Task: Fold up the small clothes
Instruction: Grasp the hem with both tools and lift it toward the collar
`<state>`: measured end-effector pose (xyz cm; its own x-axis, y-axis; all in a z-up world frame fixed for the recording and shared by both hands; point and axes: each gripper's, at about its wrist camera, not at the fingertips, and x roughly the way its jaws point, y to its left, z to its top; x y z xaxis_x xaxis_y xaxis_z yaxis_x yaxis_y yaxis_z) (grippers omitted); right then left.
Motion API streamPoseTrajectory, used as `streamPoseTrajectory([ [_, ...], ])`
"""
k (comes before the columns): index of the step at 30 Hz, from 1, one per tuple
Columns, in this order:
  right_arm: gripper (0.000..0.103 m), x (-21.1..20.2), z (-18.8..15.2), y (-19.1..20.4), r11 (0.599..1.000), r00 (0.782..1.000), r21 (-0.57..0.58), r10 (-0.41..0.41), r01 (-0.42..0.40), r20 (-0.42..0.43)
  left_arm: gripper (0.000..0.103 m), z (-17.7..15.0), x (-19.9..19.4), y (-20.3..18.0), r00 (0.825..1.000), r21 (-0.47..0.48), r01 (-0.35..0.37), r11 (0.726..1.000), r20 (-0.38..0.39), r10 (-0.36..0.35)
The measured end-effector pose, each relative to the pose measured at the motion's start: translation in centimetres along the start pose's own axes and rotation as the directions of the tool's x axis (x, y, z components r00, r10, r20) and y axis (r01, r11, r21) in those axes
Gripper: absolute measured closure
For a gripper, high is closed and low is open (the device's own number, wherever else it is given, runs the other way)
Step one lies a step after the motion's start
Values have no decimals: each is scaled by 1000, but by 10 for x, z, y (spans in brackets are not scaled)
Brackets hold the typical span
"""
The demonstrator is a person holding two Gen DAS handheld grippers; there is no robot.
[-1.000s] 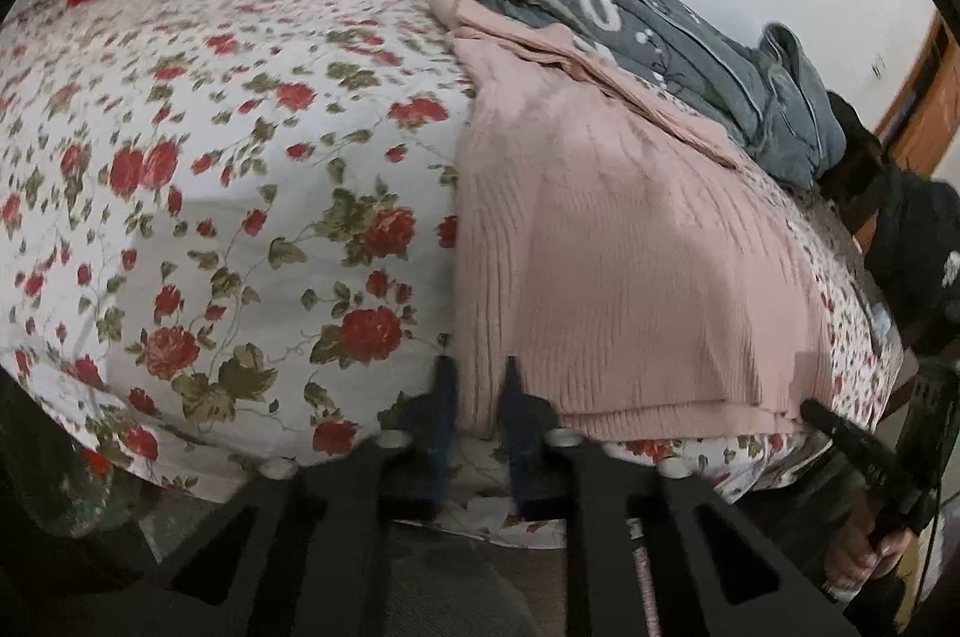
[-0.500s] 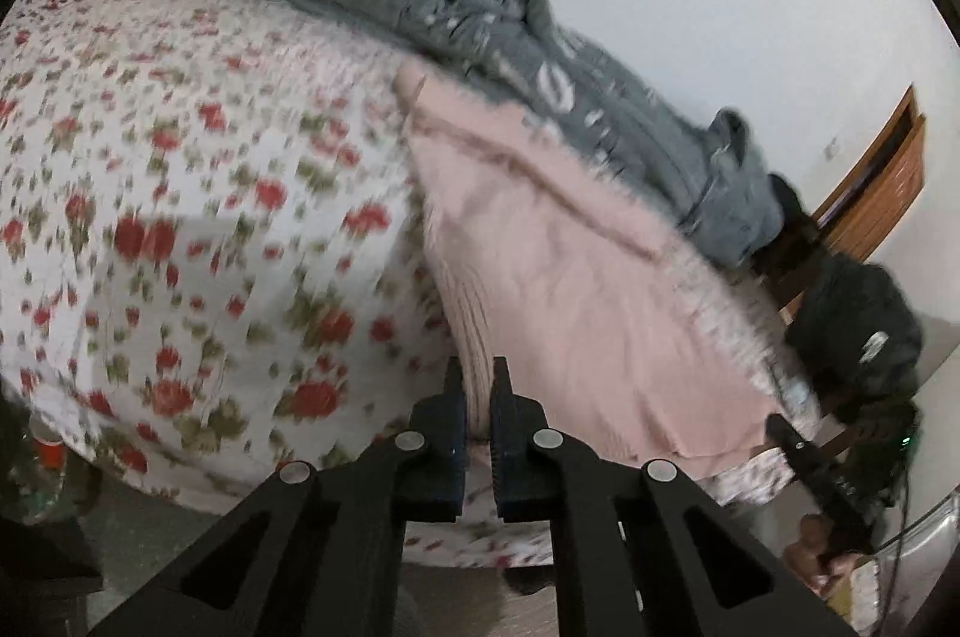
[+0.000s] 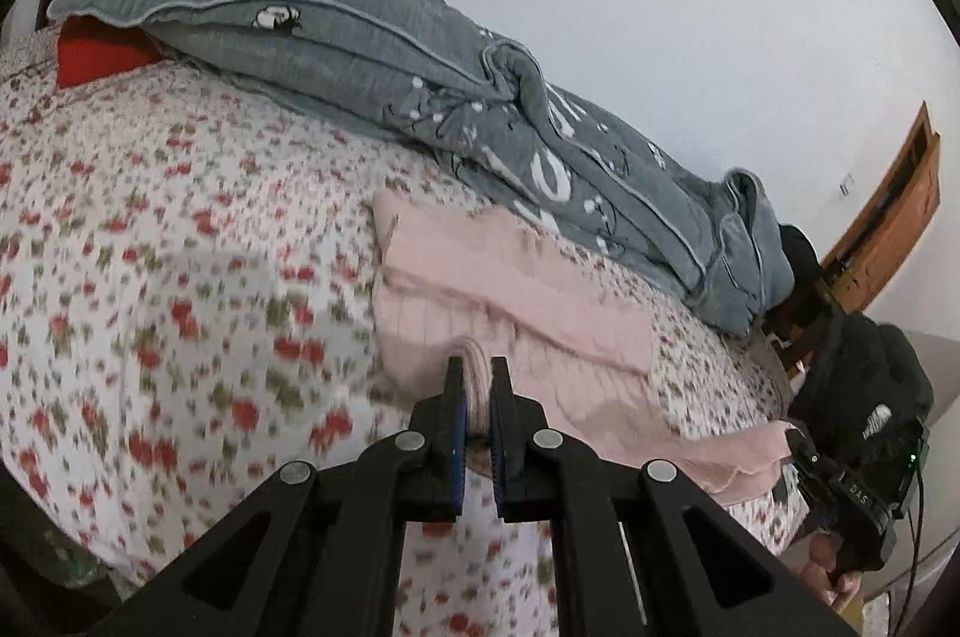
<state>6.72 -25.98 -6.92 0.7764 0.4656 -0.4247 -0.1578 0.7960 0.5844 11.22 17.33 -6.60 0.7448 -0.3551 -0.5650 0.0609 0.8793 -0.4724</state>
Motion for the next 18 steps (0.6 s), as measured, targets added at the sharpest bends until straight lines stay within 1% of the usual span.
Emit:
streamPoseTrajectory([
  [3,98,18,22,-4,1000,1000,29,0,0,2,96,21,15,-6,1000,-4,-28,1000,2,28],
  [8,98,57,61,-16,997,1000,71,-13,13,2,96,57,51,-12,999,-3,-38,999,14,38],
  [13,98,97,89,-30,995,1000,98,-19,20,-10,96,88,102,-15,999,-21,-51,998,3,51],
  [18,98,140,111,-52,993,999,112,-38,42,-32,96,111,153,-17,997,-3,-81,997,-10,80],
])
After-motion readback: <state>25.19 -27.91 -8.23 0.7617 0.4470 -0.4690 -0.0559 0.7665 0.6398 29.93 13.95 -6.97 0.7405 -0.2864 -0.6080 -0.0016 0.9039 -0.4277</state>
